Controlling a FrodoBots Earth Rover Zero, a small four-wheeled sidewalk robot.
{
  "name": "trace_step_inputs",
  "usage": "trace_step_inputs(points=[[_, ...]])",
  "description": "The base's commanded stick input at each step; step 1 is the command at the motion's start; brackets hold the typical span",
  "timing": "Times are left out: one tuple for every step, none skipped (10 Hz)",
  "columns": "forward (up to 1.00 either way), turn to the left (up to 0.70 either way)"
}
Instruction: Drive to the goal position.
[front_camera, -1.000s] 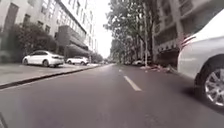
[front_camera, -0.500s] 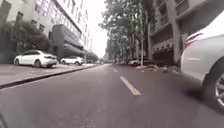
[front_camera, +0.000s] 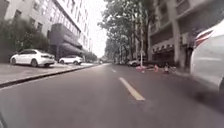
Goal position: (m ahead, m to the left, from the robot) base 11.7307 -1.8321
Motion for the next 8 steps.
trace_step_inputs(points=[[0.7,0.0],[0.7,0.0],[0.7,0.0],[0.7,0.0],[0.7,0.0],[0.7,0.0],[0.7,0.0],[0.7,0.0]])
